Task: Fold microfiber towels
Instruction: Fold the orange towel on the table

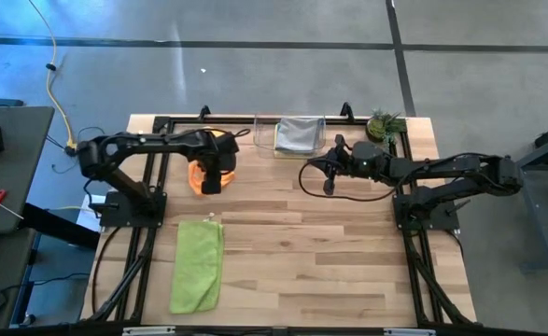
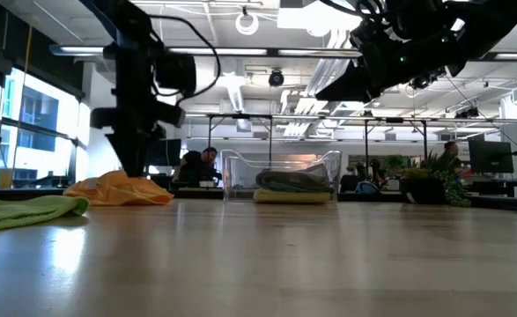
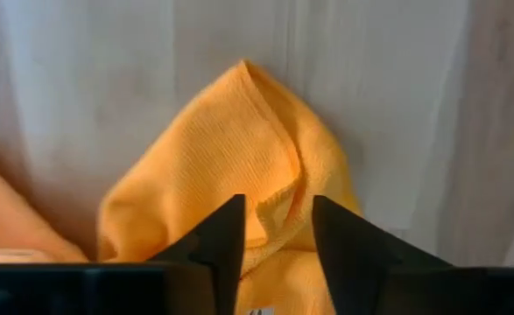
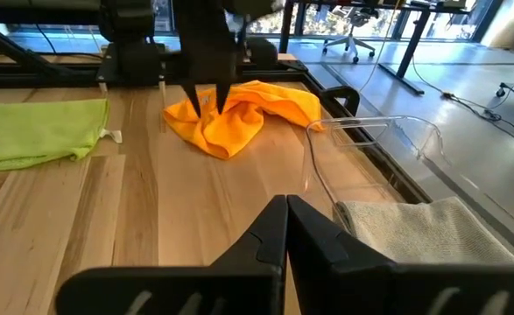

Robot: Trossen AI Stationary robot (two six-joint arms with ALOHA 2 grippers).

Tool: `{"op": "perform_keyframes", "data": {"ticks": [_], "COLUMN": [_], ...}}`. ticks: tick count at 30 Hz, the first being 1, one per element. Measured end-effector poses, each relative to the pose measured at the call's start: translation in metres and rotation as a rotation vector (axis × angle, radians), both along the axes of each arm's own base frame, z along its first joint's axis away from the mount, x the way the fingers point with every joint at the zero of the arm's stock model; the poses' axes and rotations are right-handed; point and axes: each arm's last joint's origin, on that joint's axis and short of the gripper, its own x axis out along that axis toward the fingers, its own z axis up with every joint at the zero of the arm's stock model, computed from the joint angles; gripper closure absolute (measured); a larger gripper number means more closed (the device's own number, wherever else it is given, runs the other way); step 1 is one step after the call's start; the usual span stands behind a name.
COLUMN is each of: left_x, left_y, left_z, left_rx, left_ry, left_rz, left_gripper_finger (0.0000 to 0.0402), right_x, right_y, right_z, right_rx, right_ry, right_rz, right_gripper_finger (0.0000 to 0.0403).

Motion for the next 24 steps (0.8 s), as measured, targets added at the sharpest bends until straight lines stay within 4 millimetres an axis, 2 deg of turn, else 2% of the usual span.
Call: {"op": "perform_keyframes", "data": {"ticks": [5,8,12,17,24], "left_x": [0.0,0.0,0.0,0.0,0.008], "left_y": [0.008,0.01,0.009,0.009,-0.003], "left_z": [-0.016,-0.021,-0.023,-0.023,0.002], "left_rx": [-0.03,-0.043,-0.067,-0.077,0.023], "left_ry": [0.063,0.082,0.087,0.085,-0.055], "left_rz": [0.031,0.03,-0.006,-0.065,-0.13], "left_gripper_finger": [0.023,0.0227,0.0274,0.0381,0.0397], "right_x": [0.001,0.001,0.002,0.001,0.001], "right_y": [0.004,0.005,0.006,0.006,0.007], "right_z": [0.0,0.0,0.0,0.0,-0.003], "right_rx": [-0.005,-0.009,-0.017,-0.023,-0.015], "right_ry": [0.001,0.002,0.005,0.012,0.042], "right_rz": [0.017,0.025,0.031,0.034,0.035], "right_gripper_finger": [0.0403,0.0403,0.0403,0.0403,0.0402]}}
